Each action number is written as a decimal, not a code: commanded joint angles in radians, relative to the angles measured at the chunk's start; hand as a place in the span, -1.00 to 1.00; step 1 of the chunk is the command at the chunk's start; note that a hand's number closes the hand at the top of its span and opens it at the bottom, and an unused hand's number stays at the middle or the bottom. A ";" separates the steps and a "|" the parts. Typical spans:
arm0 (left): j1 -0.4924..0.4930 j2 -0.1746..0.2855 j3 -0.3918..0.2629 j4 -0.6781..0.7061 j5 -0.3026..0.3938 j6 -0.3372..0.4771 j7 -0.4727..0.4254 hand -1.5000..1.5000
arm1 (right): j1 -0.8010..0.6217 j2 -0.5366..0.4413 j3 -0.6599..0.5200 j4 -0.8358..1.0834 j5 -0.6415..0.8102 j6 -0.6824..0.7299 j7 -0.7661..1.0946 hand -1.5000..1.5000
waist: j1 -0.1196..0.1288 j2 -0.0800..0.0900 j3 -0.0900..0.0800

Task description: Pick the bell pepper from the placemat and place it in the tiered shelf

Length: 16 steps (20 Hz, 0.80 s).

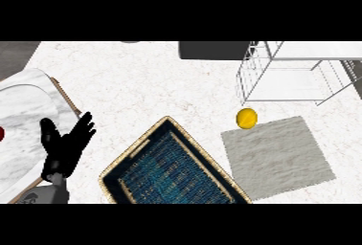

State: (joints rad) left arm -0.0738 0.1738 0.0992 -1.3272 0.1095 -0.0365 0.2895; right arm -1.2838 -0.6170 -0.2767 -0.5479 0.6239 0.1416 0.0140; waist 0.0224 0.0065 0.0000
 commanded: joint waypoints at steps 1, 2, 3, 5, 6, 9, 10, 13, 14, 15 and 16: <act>0.003 0.004 -0.003 -0.063 0.008 0.006 0.053 0.00 | -0.002 0.037 -0.083 0.019 -0.063 -0.091 0.048 -1.00 | 0.000 -0.004 0.001; 0.015 -0.011 -0.016 -0.052 0.003 -0.001 0.028 0.00 | -0.025 0.012 -0.101 0.041 -0.077 -0.076 0.047 -1.00 | 0.002 -0.001 0.000; 0.009 -0.026 -0.036 -0.041 -0.025 0.022 0.035 0.00 | -0.022 -0.005 -0.106 0.041 -0.091 -0.040 0.029 -1.00 | -0.004 -0.002 0.000; 0.042 0.001 0.006 -0.035 0.005 -0.001 0.007 0.00 | -0.066 0.007 -0.155 0.040 -0.150 -0.019 0.082 -1.00 | -0.003 -0.004 0.000; 0.009 -0.027 -0.009 -0.013 -0.011 0.022 0.001 0.00 | -0.065 -0.006 -0.184 0.064 -0.173 -0.024 0.056 -1.00 | -0.003 0.000 0.000; 0.050 -0.015 -0.010 -0.044 0.003 -0.005 0.001 0.00 | -0.099 -0.018 -0.233 0.059 -0.232 -0.008 0.106 -1.00 | -0.004 -0.005 0.000; 0.028 0.012 0.003 -0.057 0.013 -0.016 0.037 0.00 | -0.086 0.023 -0.249 0.071 -0.243 -0.073 0.092 -1.00 | 0.001 -0.002 0.000; 0.049 -0.006 -0.004 -0.040 0.000 -0.009 0.002 0.00 | -0.096 -0.029 -0.305 0.088 -0.293 -0.075 0.100 -1.00 | 0.003 0.000 0.000; 0.053 -0.009 0.002 -0.022 0.000 -0.007 -0.014 0.00 | -0.142 -0.037 -0.301 0.048 -0.298 -0.080 0.178 -1.00 | -0.010 -0.006 -0.001; 0.070 -0.037 -0.031 -0.081 -0.014 0.012 0.002 0.00 | -0.051 -0.064 -0.338 0.079 -0.314 -0.110 0.063 -1.00 | 0.001 0.000 0.001; -0.007 -0.018 -0.008 -0.034 -0.004 0.012 0.036 0.00 | -0.116 -0.086 -0.312 0.062 -0.286 -0.140 0.134 -1.00 | -0.008 -0.001 0.000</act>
State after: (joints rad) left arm -0.0380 0.1570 0.0887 -1.3698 0.1043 -0.0316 0.3000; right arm -1.3693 -0.6558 -0.5588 -0.4825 0.3553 0.0593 0.1159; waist 0.0184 0.0047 0.0002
